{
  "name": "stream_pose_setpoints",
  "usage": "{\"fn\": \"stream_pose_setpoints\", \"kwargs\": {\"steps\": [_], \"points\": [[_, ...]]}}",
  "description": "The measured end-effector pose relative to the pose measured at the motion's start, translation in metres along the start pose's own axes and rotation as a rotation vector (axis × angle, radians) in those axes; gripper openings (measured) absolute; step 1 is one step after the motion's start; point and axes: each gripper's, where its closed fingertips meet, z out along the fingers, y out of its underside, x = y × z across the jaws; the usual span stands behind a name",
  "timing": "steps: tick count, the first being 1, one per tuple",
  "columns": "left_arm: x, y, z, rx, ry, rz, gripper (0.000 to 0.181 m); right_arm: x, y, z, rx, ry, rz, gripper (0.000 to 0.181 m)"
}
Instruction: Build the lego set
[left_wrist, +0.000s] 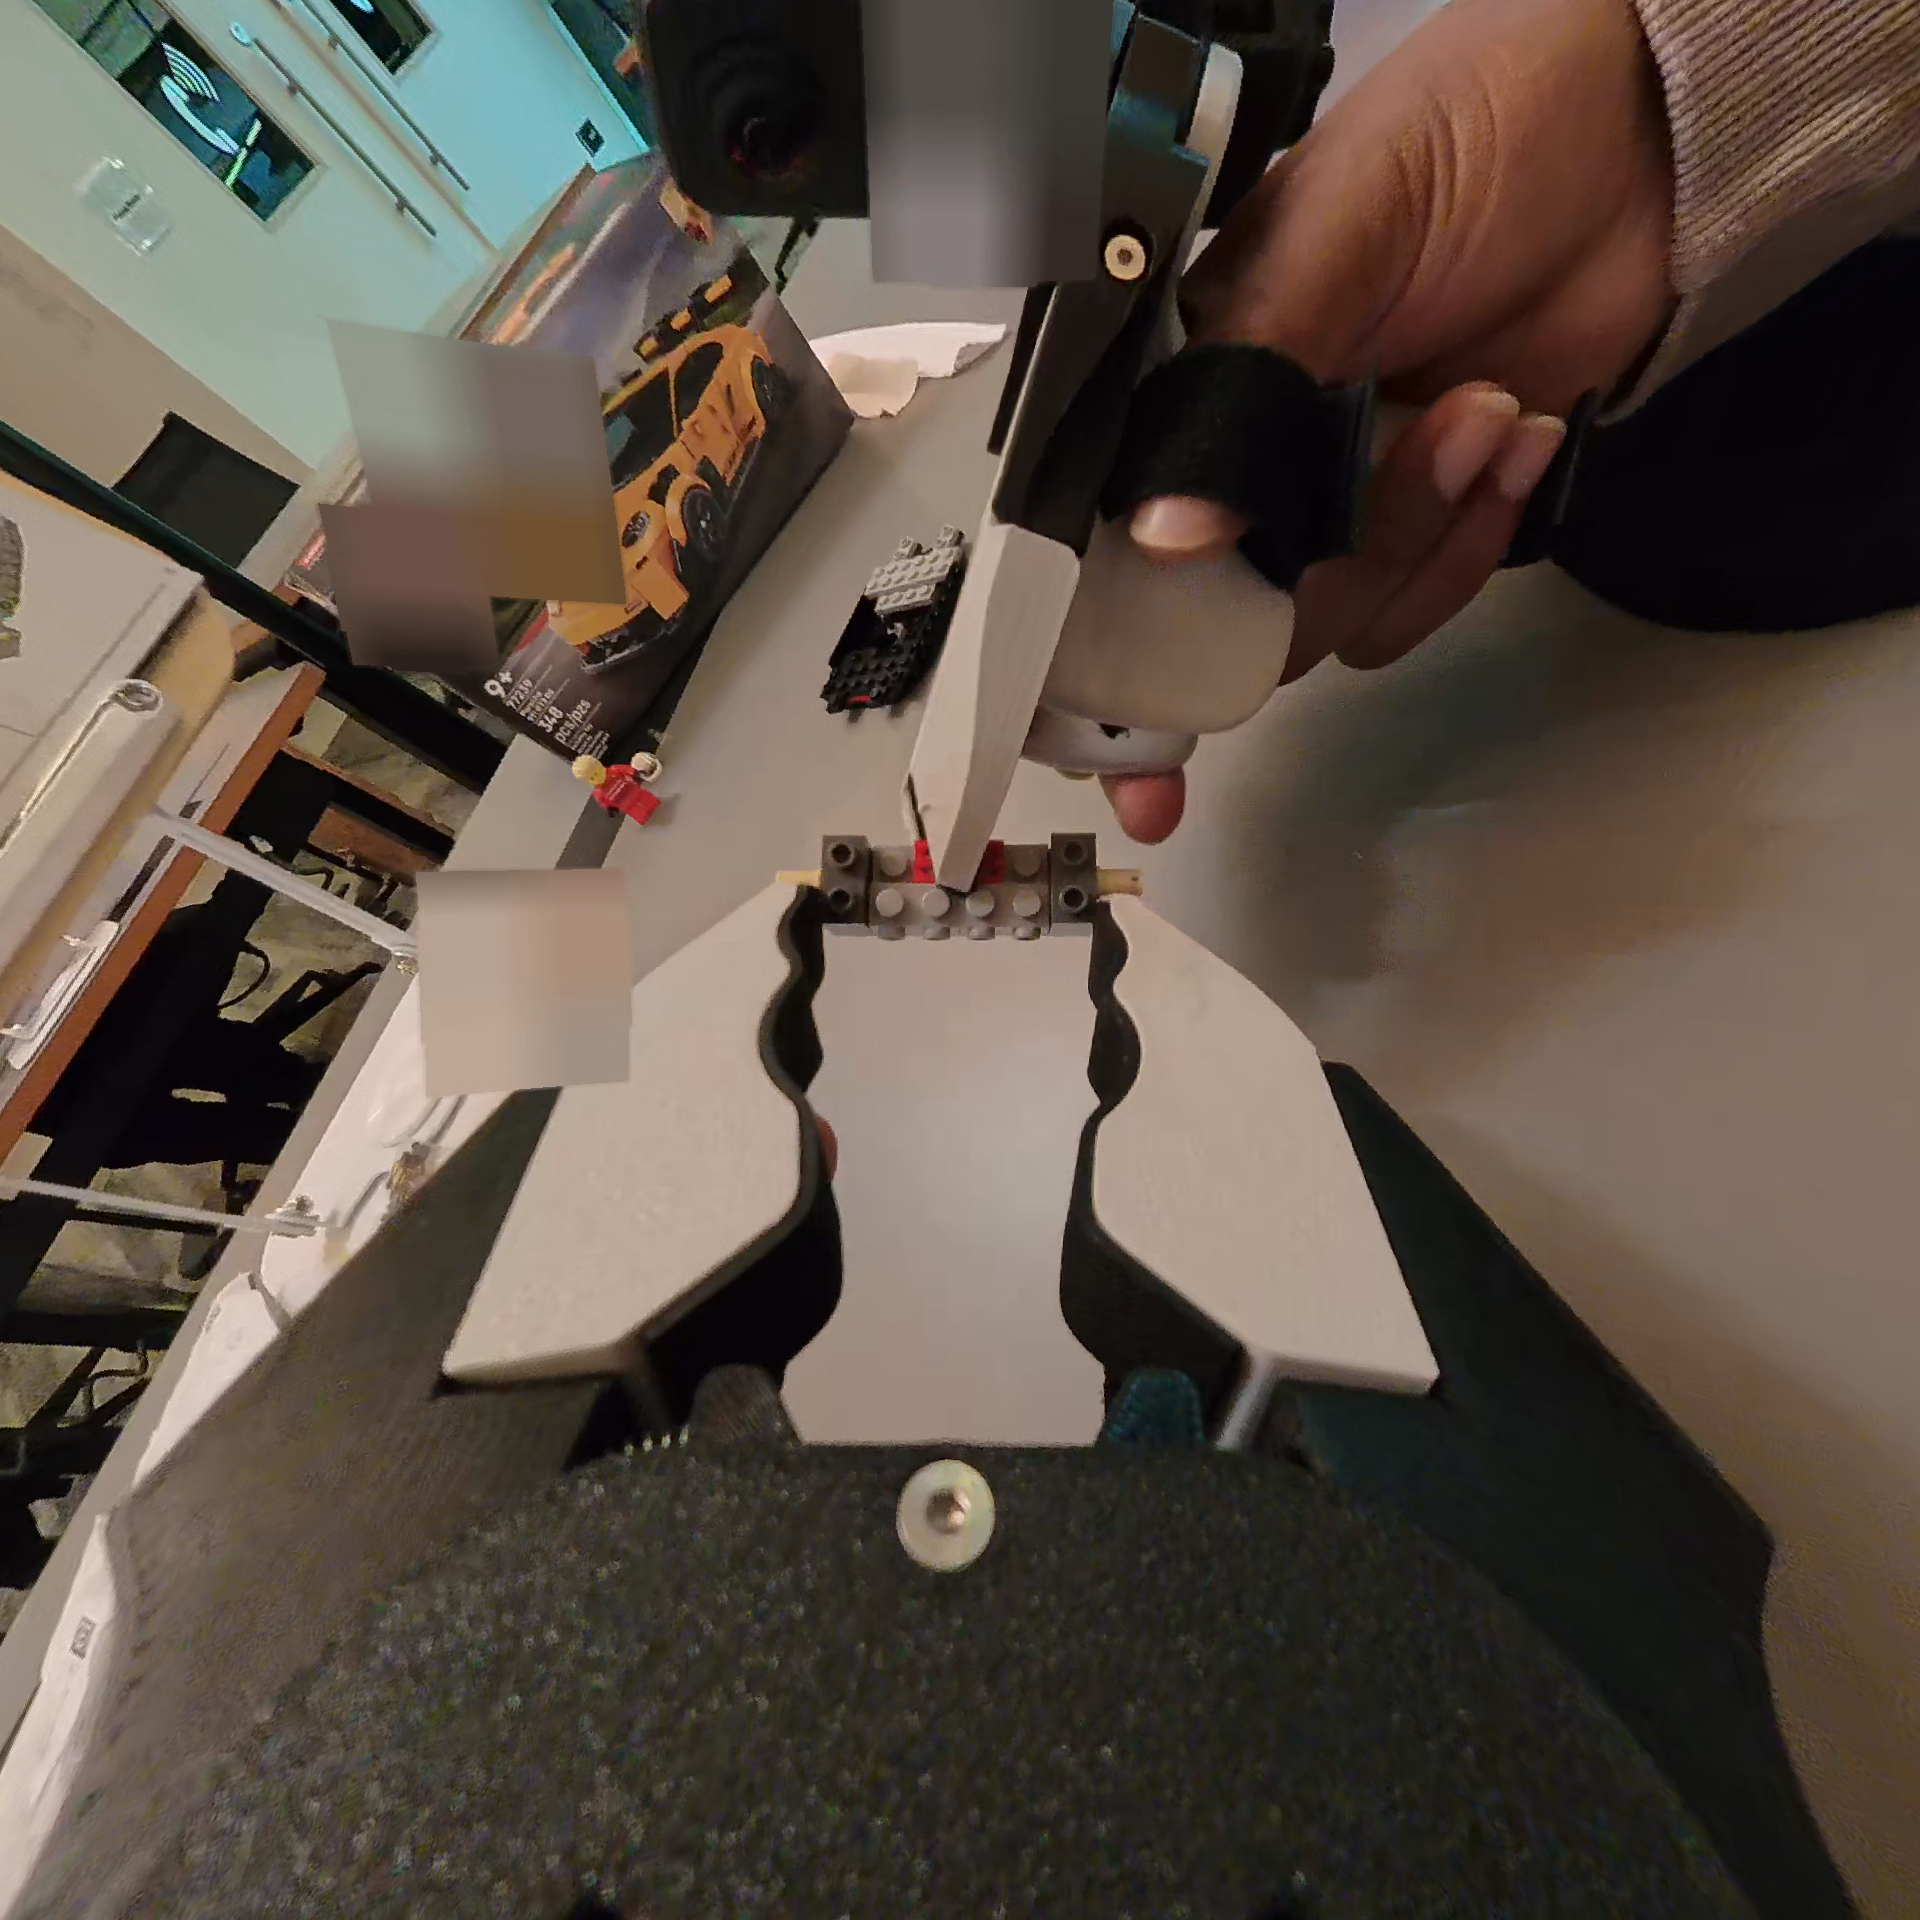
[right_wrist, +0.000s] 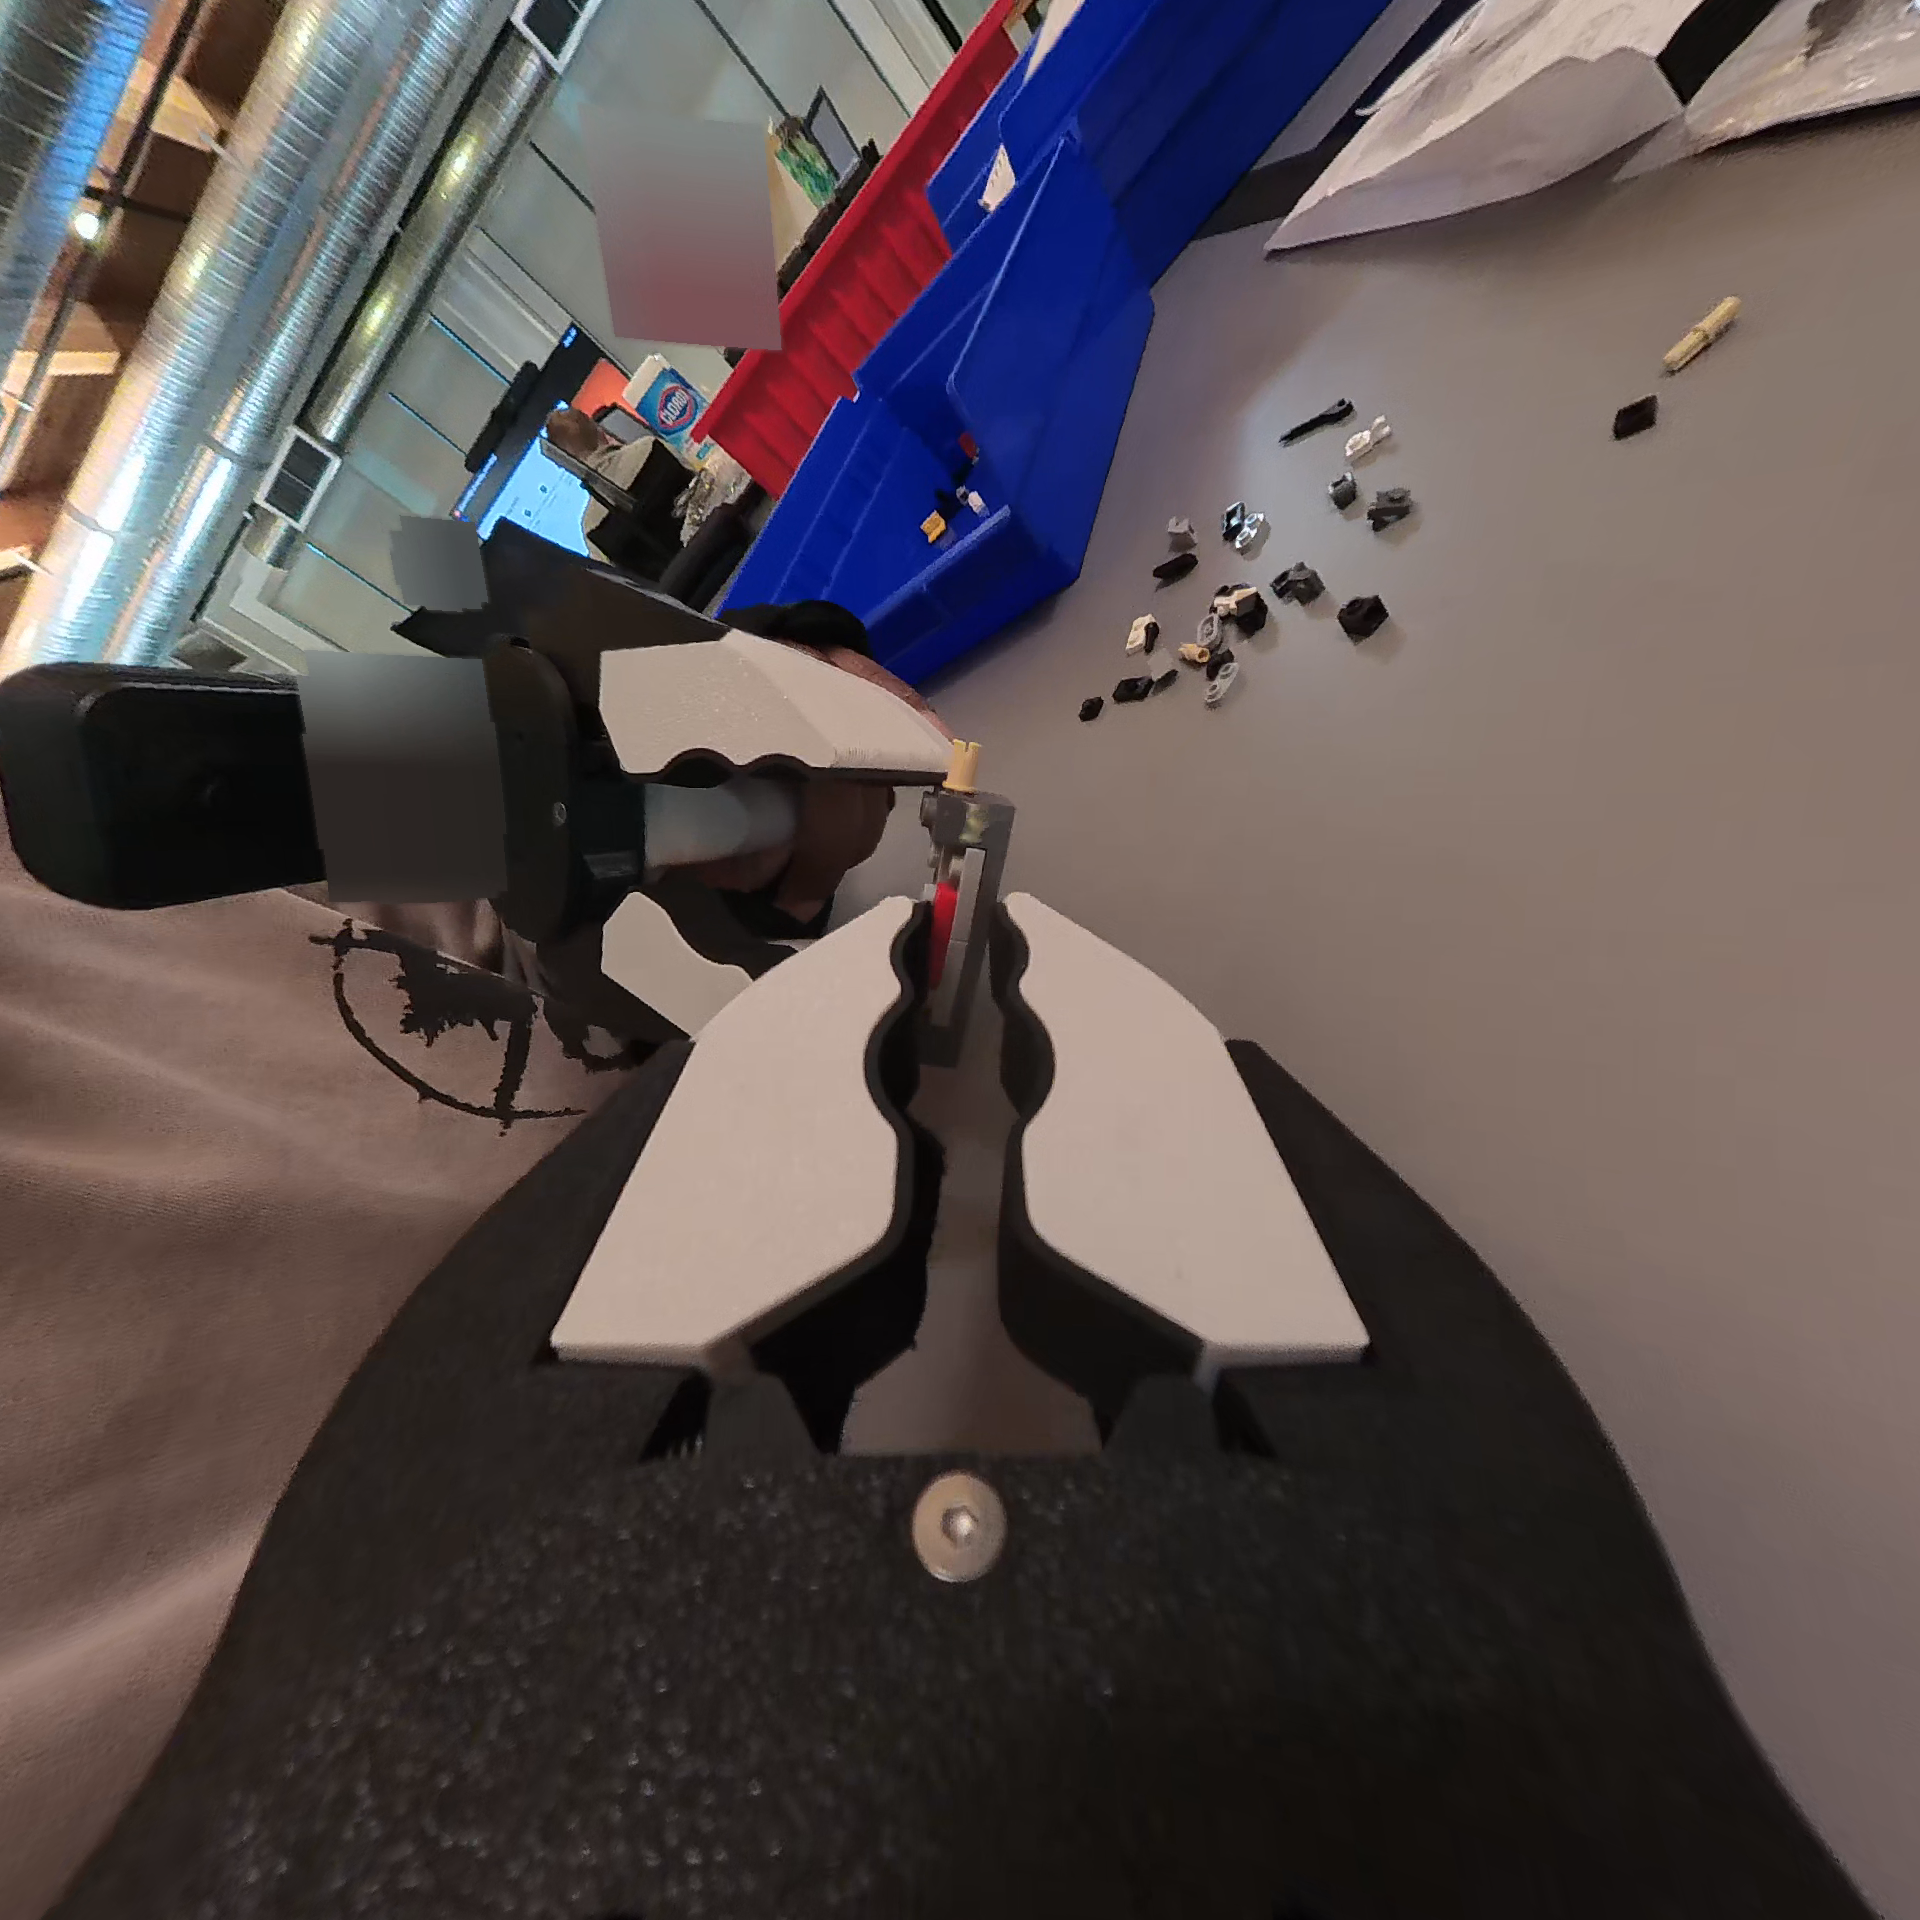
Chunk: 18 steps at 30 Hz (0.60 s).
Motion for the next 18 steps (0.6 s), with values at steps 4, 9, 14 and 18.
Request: {"fn": "stream_pose_setpoints", "kwargs": {"steps": [4,9,14,18], "points": [[-0.0054,-0.0013,-0.0035,-0.002,-0.024,0.013,0.05,-0.0061,-0.0042,-0.0048,-0.016,-0.016,-0.02,0.017],[-0.0059,-0.003,-0.0052,-0.005,-0.032,0.032,0.05,-0.0051,-0.0066,-0.0039,-0.009,0.012,-0.035,0.013],[-0.0039,-0.0062,-0.0067,-0.007,-0.037,0.053,0.049,-0.007,-0.0077,-0.0017,0.003,0.014,-0.054,0.01],[-0.0044,-0.0045,-0.0069,-0.024,-0.03,0.032,0.049,-0.0058,-0.0074,-0.0003,0.023,0.035,-0.069,0.01]]}}
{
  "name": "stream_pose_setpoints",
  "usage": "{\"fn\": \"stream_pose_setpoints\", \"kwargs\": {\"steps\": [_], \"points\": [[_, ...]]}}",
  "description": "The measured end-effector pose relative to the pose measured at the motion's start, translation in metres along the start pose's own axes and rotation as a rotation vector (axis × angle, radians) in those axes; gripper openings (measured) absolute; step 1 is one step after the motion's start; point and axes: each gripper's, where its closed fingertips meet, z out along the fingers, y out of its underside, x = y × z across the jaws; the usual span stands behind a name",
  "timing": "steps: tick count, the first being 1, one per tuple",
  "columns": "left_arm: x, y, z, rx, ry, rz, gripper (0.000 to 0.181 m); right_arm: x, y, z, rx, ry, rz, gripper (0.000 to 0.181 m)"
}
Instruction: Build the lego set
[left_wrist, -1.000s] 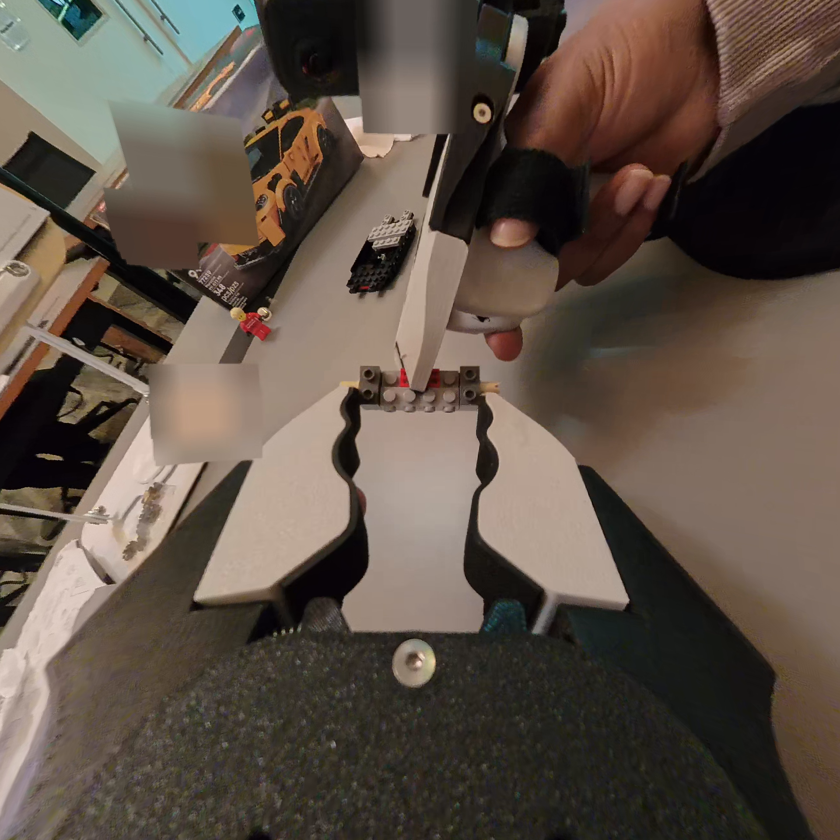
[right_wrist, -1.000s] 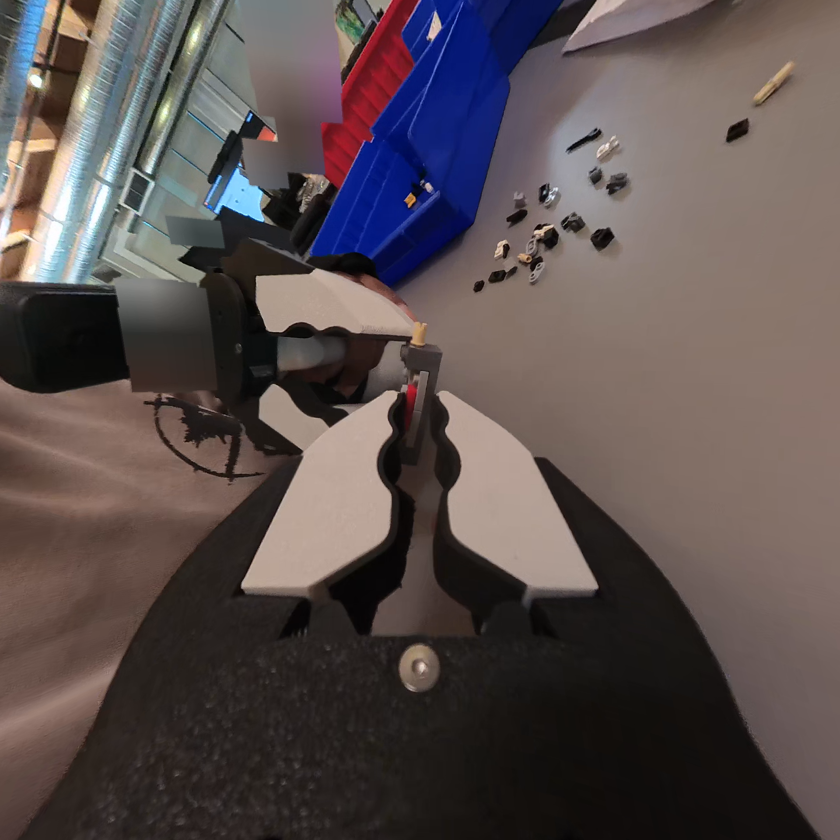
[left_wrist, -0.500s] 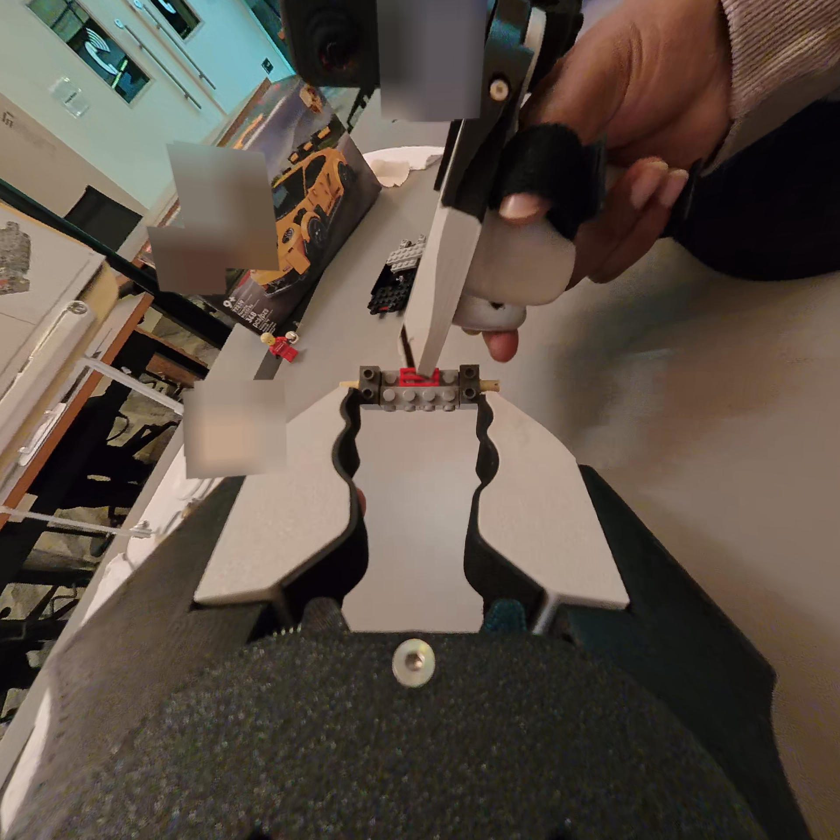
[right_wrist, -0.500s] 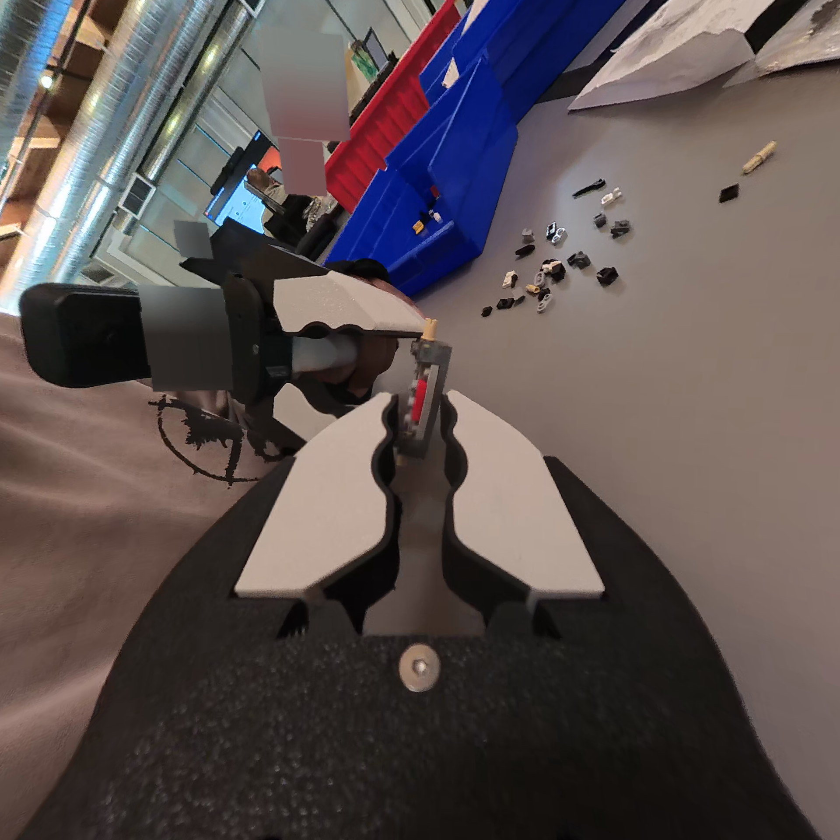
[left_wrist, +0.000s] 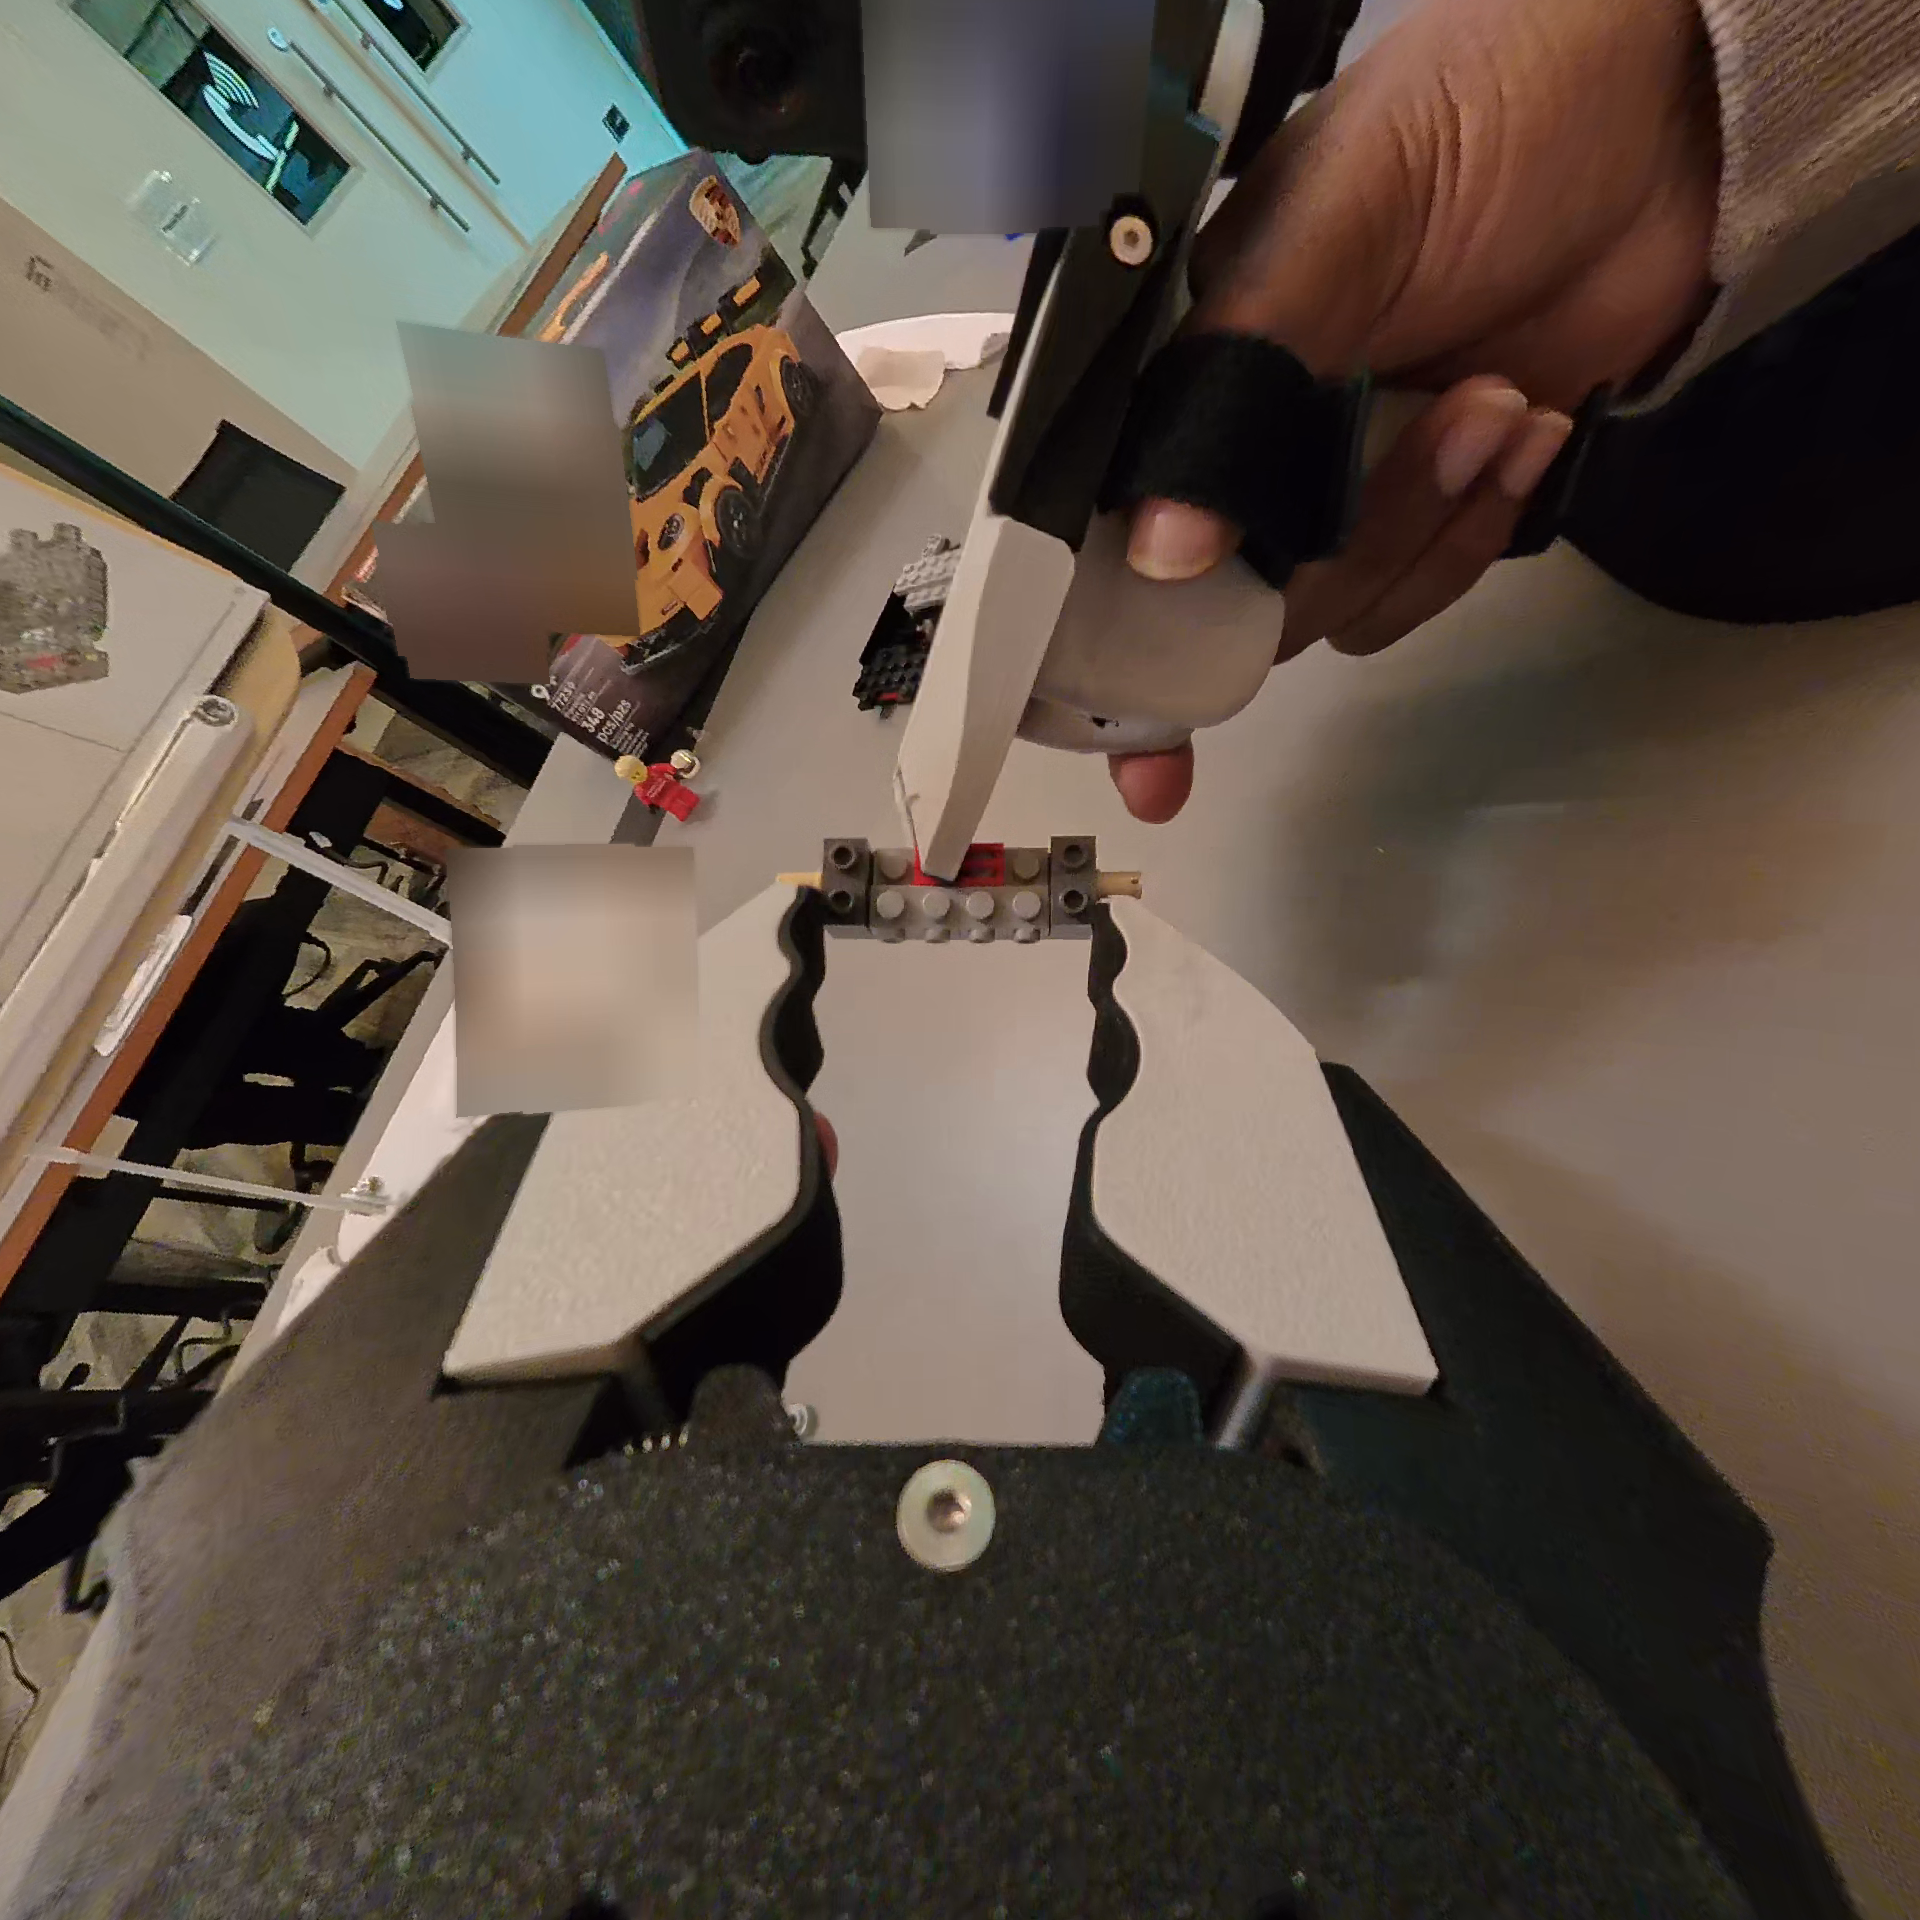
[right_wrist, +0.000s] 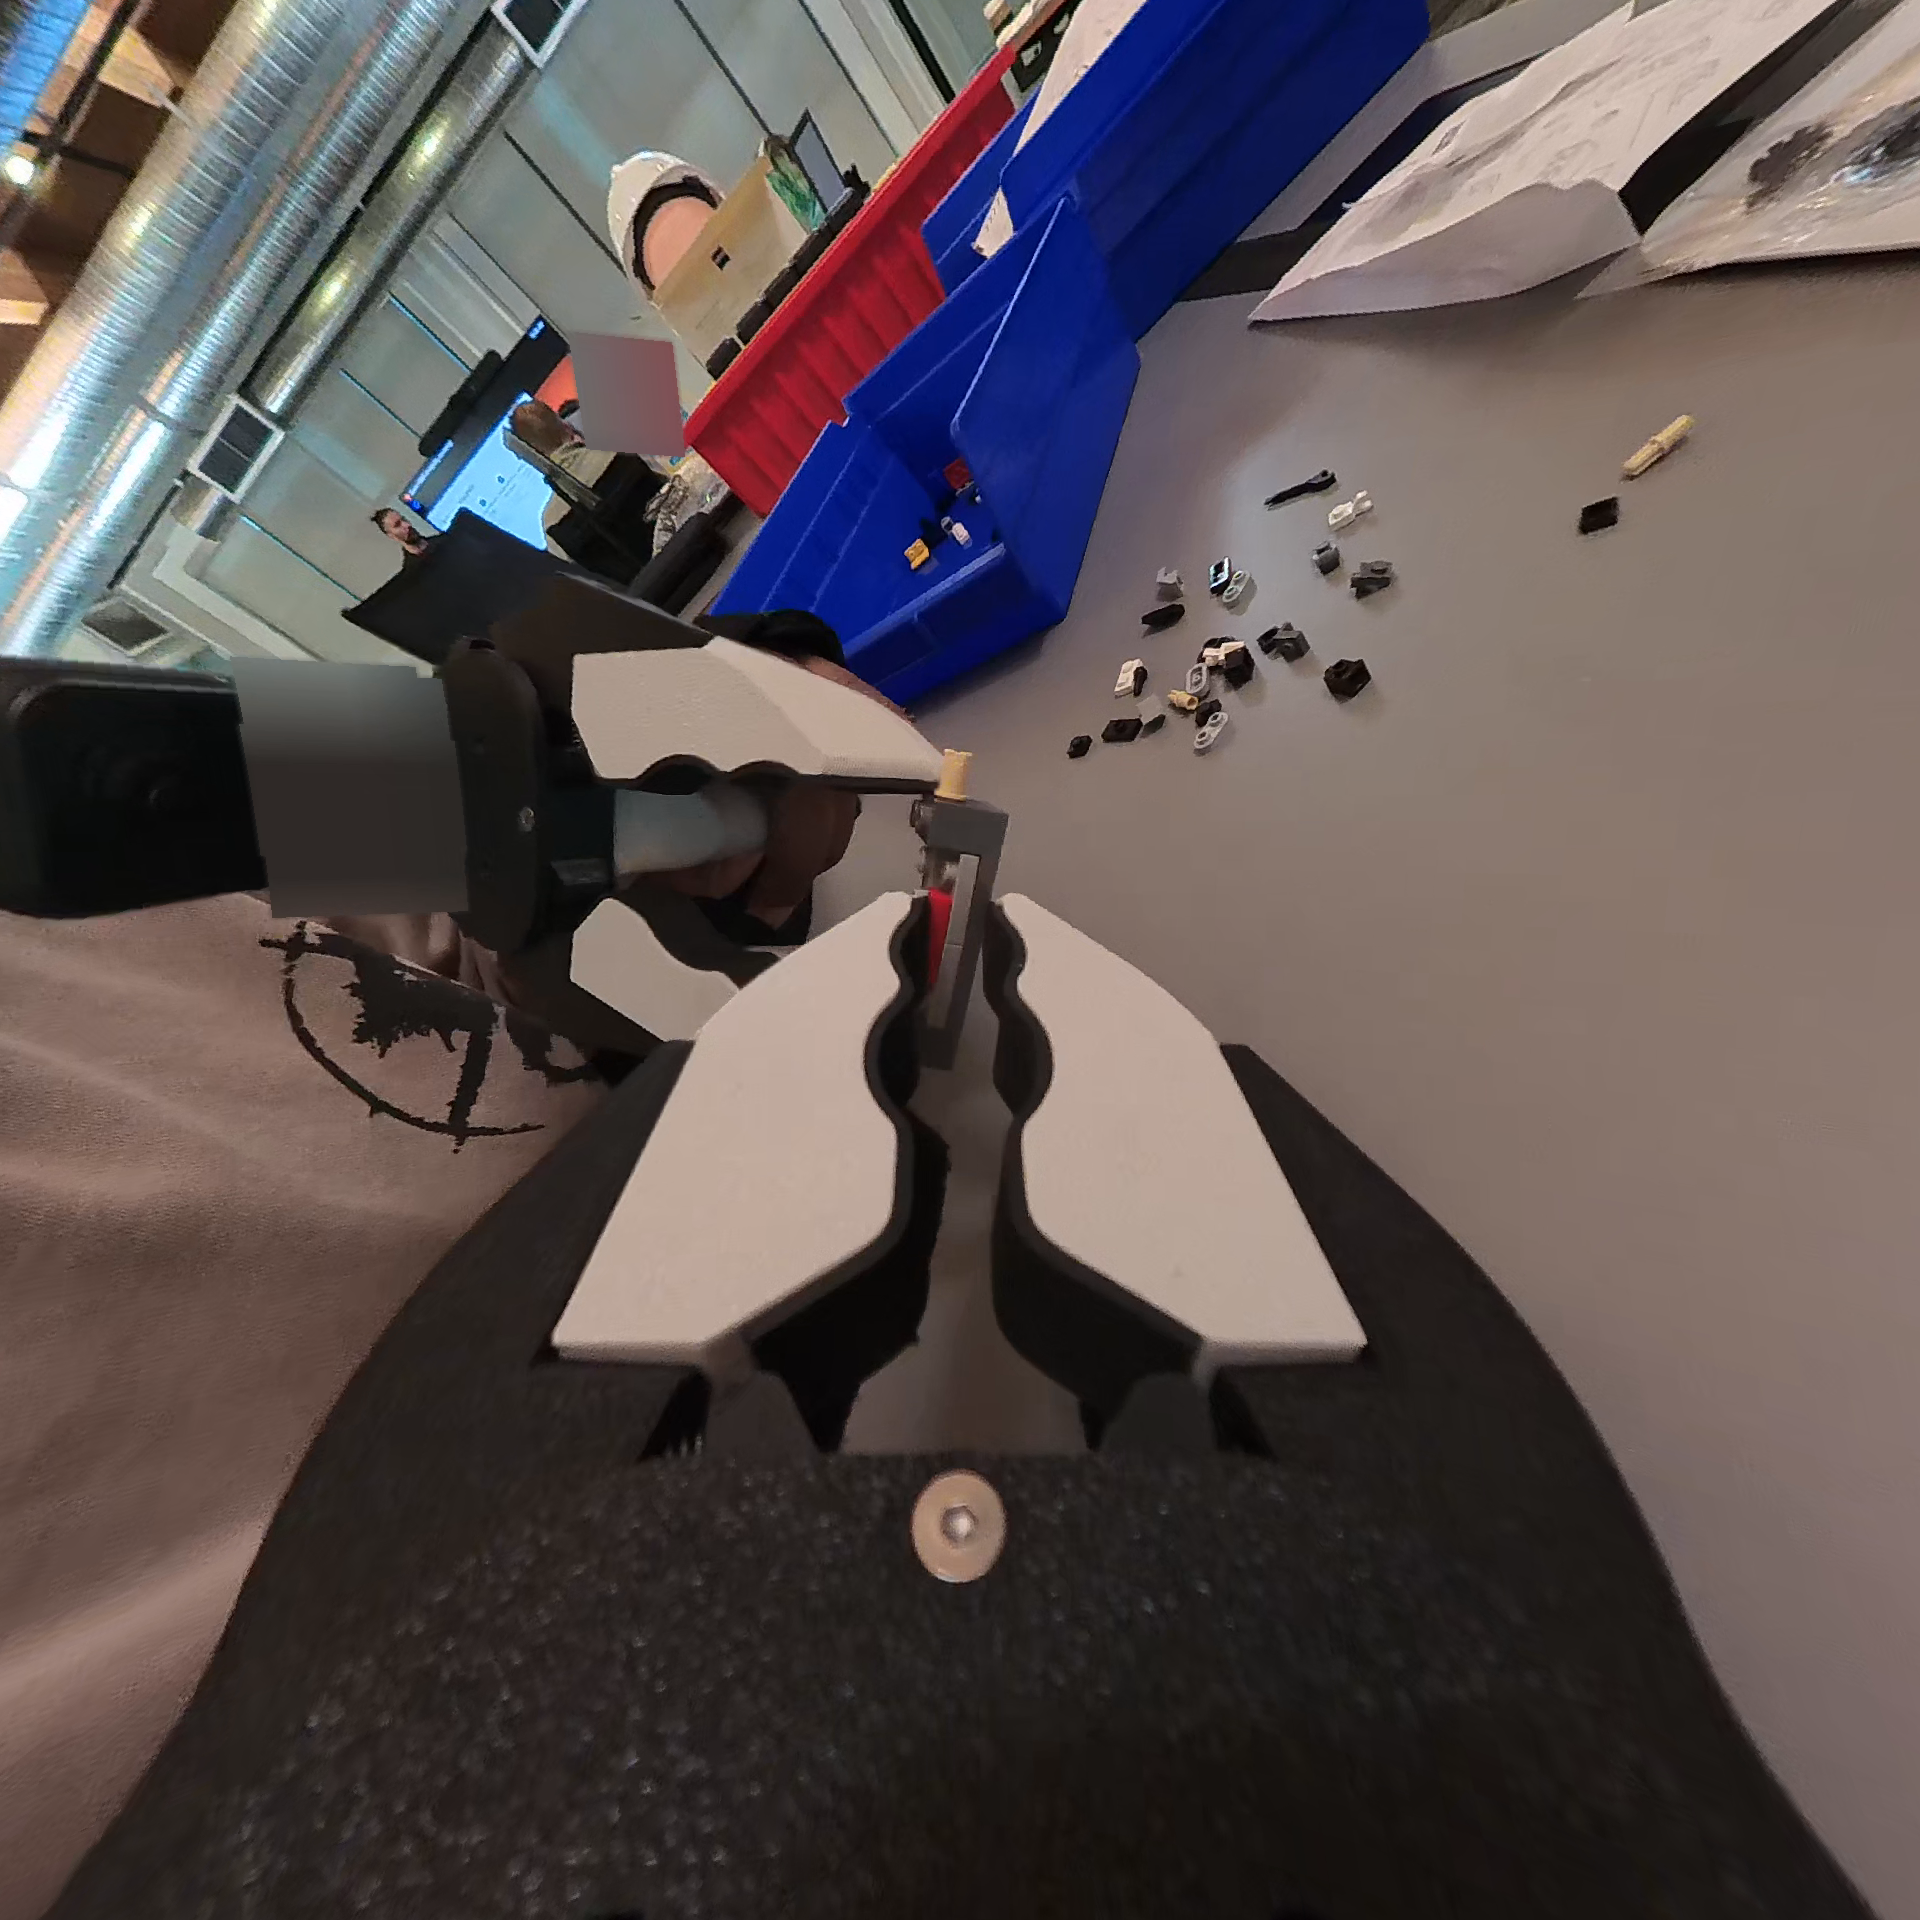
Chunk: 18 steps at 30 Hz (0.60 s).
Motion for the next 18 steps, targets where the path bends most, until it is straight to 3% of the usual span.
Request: {"fn": "stream_pose_setpoints", "kwargs": {"steps": [18], "points": [[0.004,0.008,0.002,-0.053,0.088,-0.156,0.049,0.003,0.013,0.001,-0.037,-0.011,0.031,0.01]]}}
